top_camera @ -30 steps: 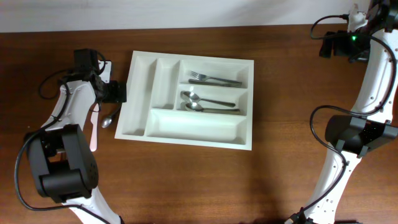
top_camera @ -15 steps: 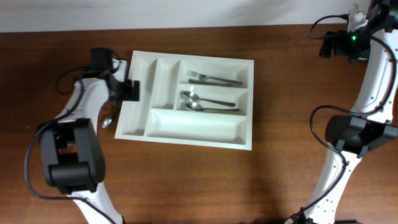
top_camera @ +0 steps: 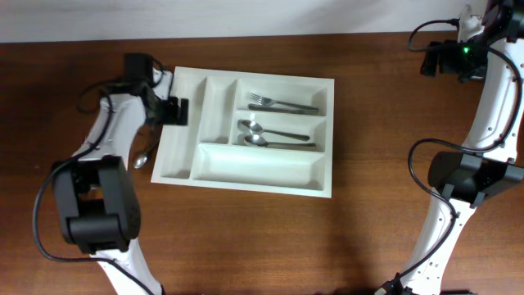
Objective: Pack container
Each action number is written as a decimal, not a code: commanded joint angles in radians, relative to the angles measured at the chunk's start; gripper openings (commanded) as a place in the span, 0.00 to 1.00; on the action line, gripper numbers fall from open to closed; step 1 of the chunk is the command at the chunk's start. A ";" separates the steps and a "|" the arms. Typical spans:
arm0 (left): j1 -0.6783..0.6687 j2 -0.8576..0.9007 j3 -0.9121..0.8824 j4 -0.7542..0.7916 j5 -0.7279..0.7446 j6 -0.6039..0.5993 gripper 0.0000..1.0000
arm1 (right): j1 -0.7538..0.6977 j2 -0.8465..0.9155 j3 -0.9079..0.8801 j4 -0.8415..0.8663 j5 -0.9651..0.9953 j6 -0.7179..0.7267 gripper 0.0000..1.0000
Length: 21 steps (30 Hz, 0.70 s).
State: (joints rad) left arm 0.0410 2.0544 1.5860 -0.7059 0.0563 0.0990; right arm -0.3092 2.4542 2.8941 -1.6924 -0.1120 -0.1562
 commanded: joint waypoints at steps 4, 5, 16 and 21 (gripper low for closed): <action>0.119 -0.028 0.119 -0.055 0.047 -0.062 0.99 | -0.005 -0.024 0.015 -0.006 0.009 0.008 0.99; 0.137 -0.029 0.119 -0.061 0.039 -0.070 0.99 | -0.005 -0.024 0.015 -0.006 0.009 0.008 0.99; 0.182 -0.007 0.076 -0.073 -0.108 -0.087 0.99 | -0.005 -0.024 0.015 -0.006 0.009 0.008 0.99; 0.181 0.018 0.010 -0.039 -0.124 -0.084 0.99 | -0.005 -0.024 0.015 -0.005 0.009 0.008 0.99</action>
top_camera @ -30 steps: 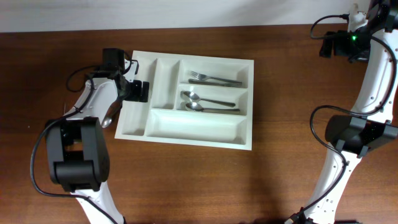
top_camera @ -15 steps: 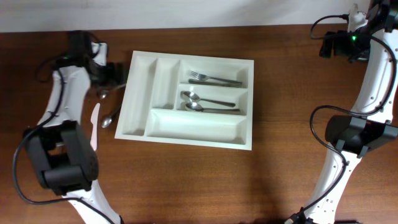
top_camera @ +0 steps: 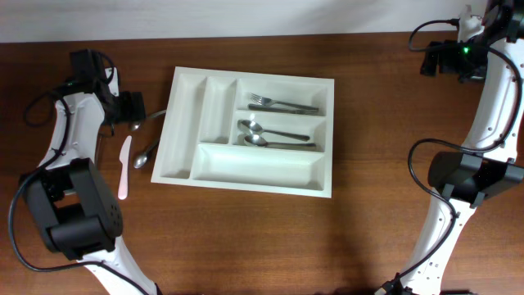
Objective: Pack container
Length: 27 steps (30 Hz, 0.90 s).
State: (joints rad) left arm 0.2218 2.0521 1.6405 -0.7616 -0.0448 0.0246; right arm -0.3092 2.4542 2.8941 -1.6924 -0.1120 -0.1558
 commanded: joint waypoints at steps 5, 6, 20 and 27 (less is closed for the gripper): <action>-0.014 0.060 -0.053 0.012 -0.014 -0.010 0.99 | -0.005 -0.024 0.015 -0.006 0.009 0.008 0.99; -0.018 0.066 -0.053 0.008 0.000 -0.010 0.99 | -0.005 -0.024 0.015 -0.006 0.009 0.008 0.99; -0.194 0.079 -0.054 -0.003 0.026 0.030 0.99 | -0.005 -0.024 0.015 -0.005 0.009 0.008 0.99; -0.200 0.079 -0.054 -0.018 -0.098 0.034 1.00 | -0.005 -0.024 0.015 -0.005 0.009 0.008 0.98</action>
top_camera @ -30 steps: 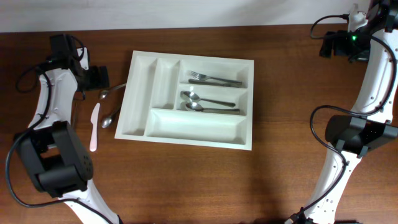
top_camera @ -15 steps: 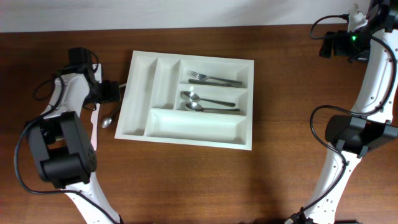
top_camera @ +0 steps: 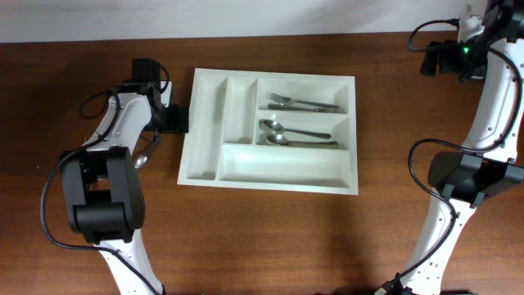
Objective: Pack container
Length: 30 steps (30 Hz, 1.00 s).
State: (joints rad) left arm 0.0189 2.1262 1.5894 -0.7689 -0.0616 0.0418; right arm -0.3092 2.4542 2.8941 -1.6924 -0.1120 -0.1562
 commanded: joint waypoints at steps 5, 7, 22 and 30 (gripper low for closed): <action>0.003 0.005 -0.003 -0.053 -0.104 0.188 0.89 | -0.005 -0.024 0.015 -0.005 0.009 0.008 0.99; 0.003 0.005 -0.003 -0.069 -0.092 0.288 0.89 | -0.005 -0.024 0.015 -0.005 0.009 0.008 0.99; 0.082 0.006 -0.003 -0.130 -0.033 0.535 1.00 | -0.006 -0.024 0.015 -0.005 0.009 0.008 0.99; 0.135 0.006 -0.003 -0.130 0.167 0.607 1.00 | -0.006 -0.024 0.015 -0.005 0.009 0.008 0.99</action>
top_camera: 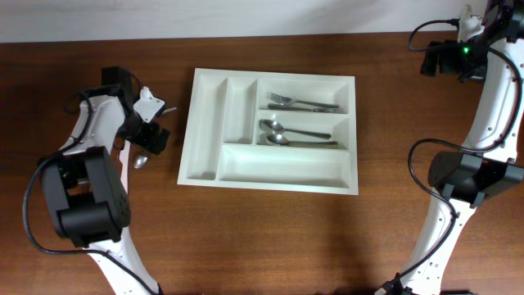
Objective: Pack container
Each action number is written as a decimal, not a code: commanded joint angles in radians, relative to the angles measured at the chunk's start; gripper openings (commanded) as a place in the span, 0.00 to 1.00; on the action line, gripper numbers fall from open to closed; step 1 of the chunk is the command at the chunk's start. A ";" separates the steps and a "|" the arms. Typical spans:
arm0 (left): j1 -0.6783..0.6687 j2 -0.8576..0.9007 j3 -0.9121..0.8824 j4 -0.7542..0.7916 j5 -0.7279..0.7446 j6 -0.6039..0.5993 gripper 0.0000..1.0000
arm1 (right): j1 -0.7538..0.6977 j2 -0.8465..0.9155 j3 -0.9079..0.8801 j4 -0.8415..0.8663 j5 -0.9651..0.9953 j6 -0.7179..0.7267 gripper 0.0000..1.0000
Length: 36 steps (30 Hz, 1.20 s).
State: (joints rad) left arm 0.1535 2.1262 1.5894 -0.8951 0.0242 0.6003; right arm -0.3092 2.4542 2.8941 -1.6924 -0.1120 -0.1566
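A white cutlery tray lies in the middle of the table. Its upper right slot holds a fork, and the slot below it holds two spoons. The long slots at the left and front show nothing inside. My left gripper hovers over the table just left of the tray, apart from its edge; its jaws are too dark to read. A loose spoon lies on the wood right below it. My right arm stands at the far right, its wrist high at the back.
The right arm's base and cables occupy the right edge of the table. The left arm's base sits at the front left. A white wall strip runs along the back.
My left gripper was against the tray's left edge; now it is lower and further left, over the loose spoon. The tray and right arm have not moved.
At first my left gripper was at the tray's left edge. Then it was back at the far left, showing a pale knife and two spoons on the wood. Later the tray stood further right with the gripper at its edge; now the gripper is off it.
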 commanded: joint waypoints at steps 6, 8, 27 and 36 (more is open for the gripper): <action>0.000 0.010 -0.003 -0.003 0.089 0.048 0.68 | -0.005 -0.024 0.015 -0.006 0.009 0.008 0.99; 0.000 0.017 -0.003 -0.004 0.088 0.048 0.47 | -0.005 -0.024 0.015 -0.005 0.009 0.008 0.99; 0.000 0.153 -0.018 -0.008 0.084 0.040 0.28 | -0.005 -0.024 0.015 -0.005 0.009 0.008 0.99; 0.000 0.151 -0.015 -0.012 0.073 0.040 0.02 | -0.005 -0.024 0.015 -0.006 0.009 0.008 0.99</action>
State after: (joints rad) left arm 0.1539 2.1975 1.6104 -0.8913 0.0906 0.6361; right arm -0.3092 2.4542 2.8941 -1.6924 -0.1120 -0.1558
